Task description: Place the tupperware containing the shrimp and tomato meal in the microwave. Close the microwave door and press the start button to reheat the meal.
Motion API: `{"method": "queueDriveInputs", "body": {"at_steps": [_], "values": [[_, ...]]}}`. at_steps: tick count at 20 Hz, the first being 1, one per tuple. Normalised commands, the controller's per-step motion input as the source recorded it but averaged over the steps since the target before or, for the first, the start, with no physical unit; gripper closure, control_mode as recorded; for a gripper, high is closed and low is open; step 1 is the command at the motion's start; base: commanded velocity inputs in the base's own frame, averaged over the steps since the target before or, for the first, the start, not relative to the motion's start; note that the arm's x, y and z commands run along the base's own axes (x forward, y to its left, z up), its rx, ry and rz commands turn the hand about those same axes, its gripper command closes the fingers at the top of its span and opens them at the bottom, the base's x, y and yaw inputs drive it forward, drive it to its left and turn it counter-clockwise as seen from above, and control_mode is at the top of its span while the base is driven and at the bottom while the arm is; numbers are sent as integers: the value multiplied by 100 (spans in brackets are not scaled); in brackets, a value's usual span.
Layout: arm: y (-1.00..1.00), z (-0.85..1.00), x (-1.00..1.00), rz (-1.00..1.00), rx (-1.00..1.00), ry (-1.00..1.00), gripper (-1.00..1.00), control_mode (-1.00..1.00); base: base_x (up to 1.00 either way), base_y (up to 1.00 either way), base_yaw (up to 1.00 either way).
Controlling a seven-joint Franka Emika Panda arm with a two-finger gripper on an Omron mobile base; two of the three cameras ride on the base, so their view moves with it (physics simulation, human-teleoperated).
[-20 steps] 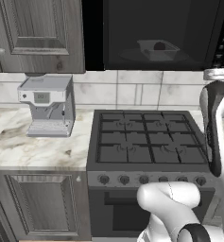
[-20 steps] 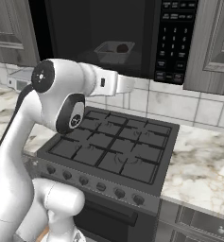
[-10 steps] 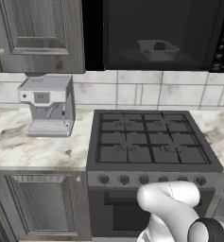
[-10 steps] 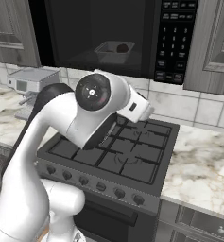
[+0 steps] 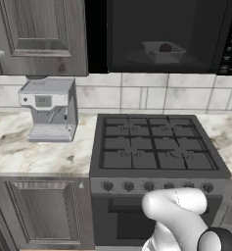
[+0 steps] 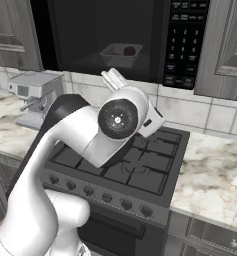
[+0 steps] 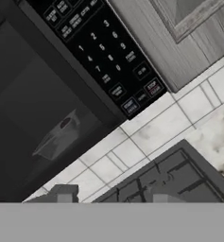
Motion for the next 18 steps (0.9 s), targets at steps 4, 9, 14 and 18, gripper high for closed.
{"method": "queueDriveInputs", "body": {"at_steps": [4, 9, 14, 18], "values": [[0, 0, 27, 0, 10, -2, 100, -100, 0, 0, 0], [0, 0, 33, 0, 12, 0, 100, -100, 0, 0, 0], [0, 0, 29, 0, 18, 0, 100, -100, 0, 0, 0], [-7, 0, 33, 0, 15, 0, 100, -100, 0, 0, 0]]}}
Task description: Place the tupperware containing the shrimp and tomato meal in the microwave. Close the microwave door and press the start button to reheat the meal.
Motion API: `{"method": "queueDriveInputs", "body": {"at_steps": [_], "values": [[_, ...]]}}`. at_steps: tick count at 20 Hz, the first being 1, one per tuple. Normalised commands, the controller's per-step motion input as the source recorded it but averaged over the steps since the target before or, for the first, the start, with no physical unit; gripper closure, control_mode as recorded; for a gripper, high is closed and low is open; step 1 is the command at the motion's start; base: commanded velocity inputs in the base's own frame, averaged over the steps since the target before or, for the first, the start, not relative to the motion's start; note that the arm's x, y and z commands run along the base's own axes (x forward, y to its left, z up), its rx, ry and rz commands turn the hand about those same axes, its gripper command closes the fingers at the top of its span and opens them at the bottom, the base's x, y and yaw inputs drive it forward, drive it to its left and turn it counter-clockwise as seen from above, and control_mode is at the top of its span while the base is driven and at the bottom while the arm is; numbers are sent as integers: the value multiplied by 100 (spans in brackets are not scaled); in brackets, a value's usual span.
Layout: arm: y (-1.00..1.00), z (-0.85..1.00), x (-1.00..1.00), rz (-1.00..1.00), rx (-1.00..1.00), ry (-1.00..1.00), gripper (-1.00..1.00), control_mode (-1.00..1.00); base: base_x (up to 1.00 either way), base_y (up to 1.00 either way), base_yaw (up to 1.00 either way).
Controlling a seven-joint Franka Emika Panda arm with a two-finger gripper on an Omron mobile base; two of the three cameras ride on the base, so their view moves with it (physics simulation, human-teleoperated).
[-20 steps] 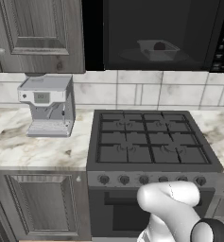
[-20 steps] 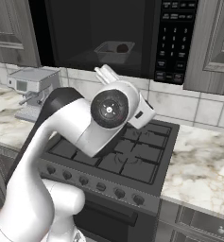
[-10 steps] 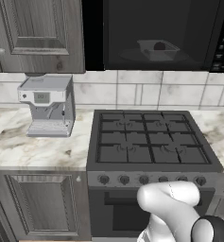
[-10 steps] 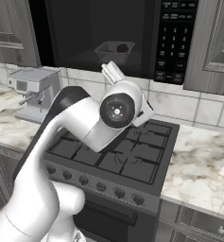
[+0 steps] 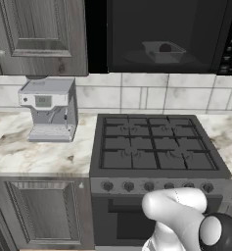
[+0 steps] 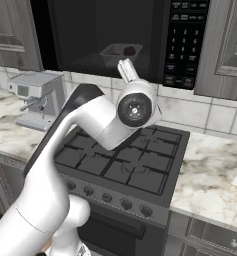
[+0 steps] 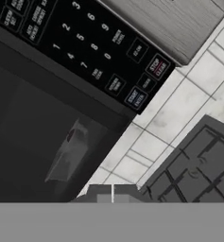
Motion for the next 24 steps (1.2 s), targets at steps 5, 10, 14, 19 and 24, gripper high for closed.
{"method": "queueDriveInputs", "body": {"at_steps": [5, 10, 14, 19, 24], "values": [[-17, 0, 38, 0, 7, 0, 100, -100, 0, 0, 0], [-14, 0, 34, 0, 0, 0, 100, -100, 0, 0, 0], [-9, -1, 34, 0, 0, 0, 100, -100, 0, 0, 0], [-15, -8, 27, 0, 1, 0, 100, -100, 0, 0, 0], [-20, -13, 13, 0, 1, -2, 100, -100, 0, 0, 0]]}}
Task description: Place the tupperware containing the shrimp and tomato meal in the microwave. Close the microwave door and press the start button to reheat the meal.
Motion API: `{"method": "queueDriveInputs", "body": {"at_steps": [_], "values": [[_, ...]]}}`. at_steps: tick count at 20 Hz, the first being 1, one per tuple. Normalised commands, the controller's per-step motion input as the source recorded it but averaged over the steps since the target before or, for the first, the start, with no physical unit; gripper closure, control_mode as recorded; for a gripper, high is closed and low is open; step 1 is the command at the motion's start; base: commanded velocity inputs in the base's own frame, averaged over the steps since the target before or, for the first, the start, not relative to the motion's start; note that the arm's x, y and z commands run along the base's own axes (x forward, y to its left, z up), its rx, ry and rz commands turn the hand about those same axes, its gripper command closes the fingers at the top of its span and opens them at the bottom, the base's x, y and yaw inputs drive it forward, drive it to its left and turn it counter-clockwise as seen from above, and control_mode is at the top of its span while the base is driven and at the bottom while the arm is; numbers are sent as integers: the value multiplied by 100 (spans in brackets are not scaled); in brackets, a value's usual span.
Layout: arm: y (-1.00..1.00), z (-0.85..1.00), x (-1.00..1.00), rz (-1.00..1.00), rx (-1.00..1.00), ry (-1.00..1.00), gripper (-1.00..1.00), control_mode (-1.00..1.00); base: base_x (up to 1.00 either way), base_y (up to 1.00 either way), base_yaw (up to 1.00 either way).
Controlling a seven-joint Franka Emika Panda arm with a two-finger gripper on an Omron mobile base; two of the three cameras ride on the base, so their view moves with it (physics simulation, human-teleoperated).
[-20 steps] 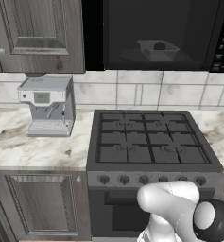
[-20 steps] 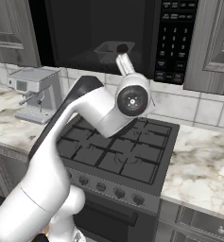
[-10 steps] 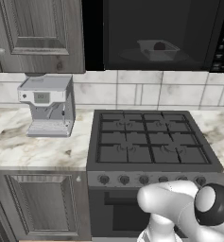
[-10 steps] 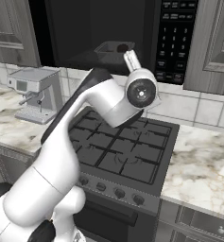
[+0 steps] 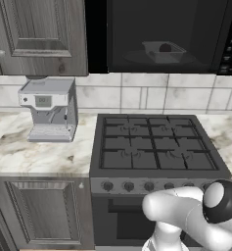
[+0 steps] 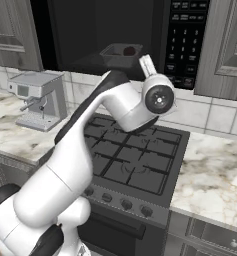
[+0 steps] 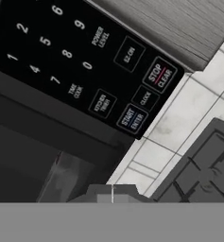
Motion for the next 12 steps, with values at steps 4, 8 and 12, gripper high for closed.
{"method": "queueDriveInputs", "body": {"at_steps": [4, 8, 12], "values": [[-9, -14, 23, 0, 1, -2, 100, -100, 0, 0, 0], [-3, -14, 33, 0, 3, -2, 100, -100, 0, 0, 0], [-10, -1, 31, 0, 7, -3, 100, -100, 0, 0, 0]]}}
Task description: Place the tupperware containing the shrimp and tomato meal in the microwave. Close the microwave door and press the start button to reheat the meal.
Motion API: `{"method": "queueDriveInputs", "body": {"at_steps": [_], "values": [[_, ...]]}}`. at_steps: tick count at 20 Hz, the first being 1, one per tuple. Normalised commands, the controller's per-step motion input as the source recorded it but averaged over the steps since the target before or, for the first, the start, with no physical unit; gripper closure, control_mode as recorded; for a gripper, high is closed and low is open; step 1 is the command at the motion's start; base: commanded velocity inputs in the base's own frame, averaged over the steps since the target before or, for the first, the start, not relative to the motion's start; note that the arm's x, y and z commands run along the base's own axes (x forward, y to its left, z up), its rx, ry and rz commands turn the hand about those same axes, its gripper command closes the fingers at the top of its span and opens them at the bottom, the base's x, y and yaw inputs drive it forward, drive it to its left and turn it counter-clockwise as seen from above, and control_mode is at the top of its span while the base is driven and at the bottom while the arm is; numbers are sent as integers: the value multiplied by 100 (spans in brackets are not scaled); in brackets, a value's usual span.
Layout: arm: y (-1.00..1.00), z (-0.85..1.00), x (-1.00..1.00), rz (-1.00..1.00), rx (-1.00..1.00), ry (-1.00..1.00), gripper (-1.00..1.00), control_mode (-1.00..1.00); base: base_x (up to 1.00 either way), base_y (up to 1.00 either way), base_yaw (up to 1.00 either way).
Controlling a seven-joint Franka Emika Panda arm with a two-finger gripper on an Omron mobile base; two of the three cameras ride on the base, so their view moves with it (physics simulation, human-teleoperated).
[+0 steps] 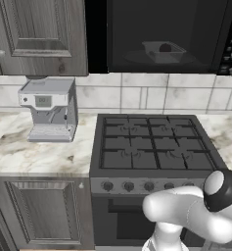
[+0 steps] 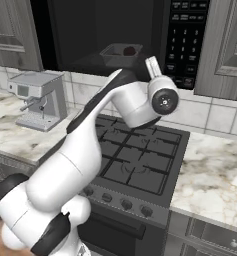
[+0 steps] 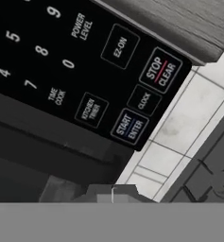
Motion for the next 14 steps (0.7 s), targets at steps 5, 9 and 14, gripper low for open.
{"method": "queueDriveInputs", "body": {"at_steps": [5, 9, 14], "values": [[-13, 0, 28, 0, 9, -3, 100, -100, 0, 0, 0], [-11, -9, 30, 0, 9, -3, 100, -100, 0, 0, 0], [-19, -12, 25, 0, 9, -5, 100, -100, 0, 0, 0]]}}
